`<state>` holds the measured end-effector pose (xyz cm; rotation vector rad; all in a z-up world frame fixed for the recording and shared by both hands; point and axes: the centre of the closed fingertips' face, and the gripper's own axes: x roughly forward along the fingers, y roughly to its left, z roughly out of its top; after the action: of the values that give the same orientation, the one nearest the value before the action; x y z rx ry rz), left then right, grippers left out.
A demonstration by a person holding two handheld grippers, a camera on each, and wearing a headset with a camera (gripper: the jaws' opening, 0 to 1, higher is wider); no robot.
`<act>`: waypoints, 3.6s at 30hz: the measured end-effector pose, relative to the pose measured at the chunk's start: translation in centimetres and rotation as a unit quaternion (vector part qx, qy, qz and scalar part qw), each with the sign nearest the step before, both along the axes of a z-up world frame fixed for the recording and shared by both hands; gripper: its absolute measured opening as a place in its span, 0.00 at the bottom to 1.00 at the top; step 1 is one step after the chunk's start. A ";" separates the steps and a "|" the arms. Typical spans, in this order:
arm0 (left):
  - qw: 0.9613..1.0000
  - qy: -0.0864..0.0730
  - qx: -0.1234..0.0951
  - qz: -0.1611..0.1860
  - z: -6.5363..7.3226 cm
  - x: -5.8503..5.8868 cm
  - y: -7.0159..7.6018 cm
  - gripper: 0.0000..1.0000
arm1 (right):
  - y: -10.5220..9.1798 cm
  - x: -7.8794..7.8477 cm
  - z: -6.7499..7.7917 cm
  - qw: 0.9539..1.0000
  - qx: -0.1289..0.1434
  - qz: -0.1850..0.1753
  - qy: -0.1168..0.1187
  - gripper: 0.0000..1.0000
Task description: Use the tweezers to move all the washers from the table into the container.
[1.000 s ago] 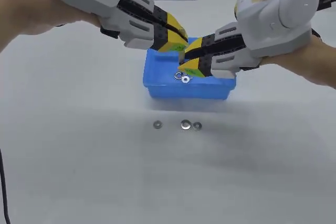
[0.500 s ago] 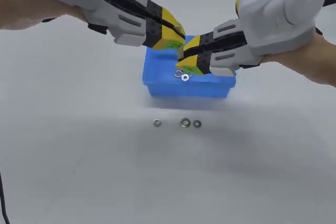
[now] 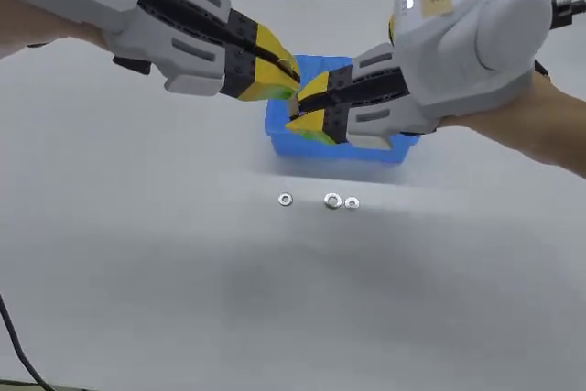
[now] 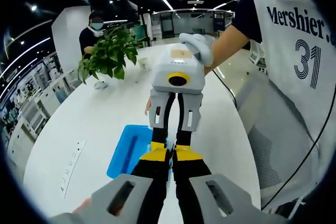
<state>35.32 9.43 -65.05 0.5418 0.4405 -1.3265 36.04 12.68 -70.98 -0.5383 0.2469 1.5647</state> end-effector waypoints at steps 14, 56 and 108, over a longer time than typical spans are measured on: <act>0.999 0.040 -0.007 0.016 -3.6 -3.8 1.0 0.06 | 0.9 -4.0 -3.6 0.999 -0.030 0.011 0.024 0.11; 0.998 0.058 0.003 0.028 -6.9 -2.5 0.7 0.06 | 0.8 -2.8 -7.4 0.997 -0.066 -0.001 0.042 0.11; 0.999 -0.017 0.004 -0.031 0.8 3.5 -2.3 0.06 | -2.9 3.4 1.7 0.997 0.010 -0.077 -0.010 0.10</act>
<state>38.83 7.11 -64.23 0.5877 0.4028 -1.3732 39.46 9.74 -69.30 -0.5082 0.2516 1.4111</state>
